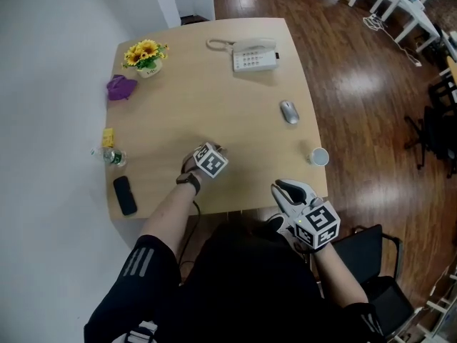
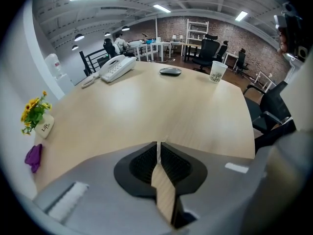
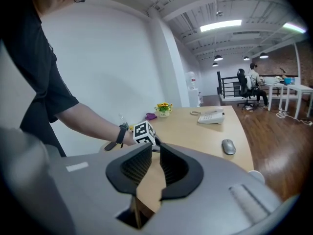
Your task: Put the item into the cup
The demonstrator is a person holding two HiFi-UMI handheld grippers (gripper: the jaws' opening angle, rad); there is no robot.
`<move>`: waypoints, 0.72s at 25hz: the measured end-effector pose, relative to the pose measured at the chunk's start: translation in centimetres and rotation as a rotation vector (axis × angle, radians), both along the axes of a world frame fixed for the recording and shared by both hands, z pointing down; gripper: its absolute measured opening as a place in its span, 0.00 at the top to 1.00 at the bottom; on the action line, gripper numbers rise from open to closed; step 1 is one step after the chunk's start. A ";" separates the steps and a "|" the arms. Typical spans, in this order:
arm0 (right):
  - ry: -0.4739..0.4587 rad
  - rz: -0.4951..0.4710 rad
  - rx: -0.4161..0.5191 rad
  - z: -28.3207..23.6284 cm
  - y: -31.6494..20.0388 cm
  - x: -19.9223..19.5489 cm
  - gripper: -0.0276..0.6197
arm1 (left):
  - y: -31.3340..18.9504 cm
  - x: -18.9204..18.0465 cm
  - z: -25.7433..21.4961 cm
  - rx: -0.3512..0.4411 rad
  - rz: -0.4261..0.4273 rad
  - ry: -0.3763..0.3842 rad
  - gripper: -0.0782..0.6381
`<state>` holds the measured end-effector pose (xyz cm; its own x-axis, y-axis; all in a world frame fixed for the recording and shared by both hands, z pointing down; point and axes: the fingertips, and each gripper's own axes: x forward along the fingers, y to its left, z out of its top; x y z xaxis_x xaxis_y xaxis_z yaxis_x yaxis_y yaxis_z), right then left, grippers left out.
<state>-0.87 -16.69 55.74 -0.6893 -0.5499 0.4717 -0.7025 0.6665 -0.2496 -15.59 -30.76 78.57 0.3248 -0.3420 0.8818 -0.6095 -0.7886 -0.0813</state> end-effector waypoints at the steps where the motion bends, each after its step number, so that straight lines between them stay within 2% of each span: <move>1: -0.003 0.007 0.004 -0.1 0.0 0.2 0.86 | 0.0 -0.1 0.1 0.001 0.001 -0.004 0.88; 6: -0.010 0.038 0.017 -0.7 -0.1 1.5 0.86 | -0.1 0.0 -1.0 0.034 -0.005 0.006 0.90; 11: -0.030 0.096 0.047 -1.8 -0.5 3.9 0.86 | -0.5 1.9 -5.1 0.115 0.015 0.057 0.90; 14: -0.024 0.128 0.069 -2.6 -0.7 5.5 0.86 | -1.1 4.6 -8.8 0.180 0.047 0.108 0.90; 18: -0.031 0.183 0.086 -3.3 -0.4 8.3 0.86 | -1.7 10.4 -13.7 0.260 0.126 0.191 0.90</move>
<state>7.45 -17.11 52.44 -0.5874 -0.7049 0.3976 -0.8069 0.5478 -0.2209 -5.23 -32.42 64.84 0.5293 -0.4941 0.6897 -0.5321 -0.8265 -0.1838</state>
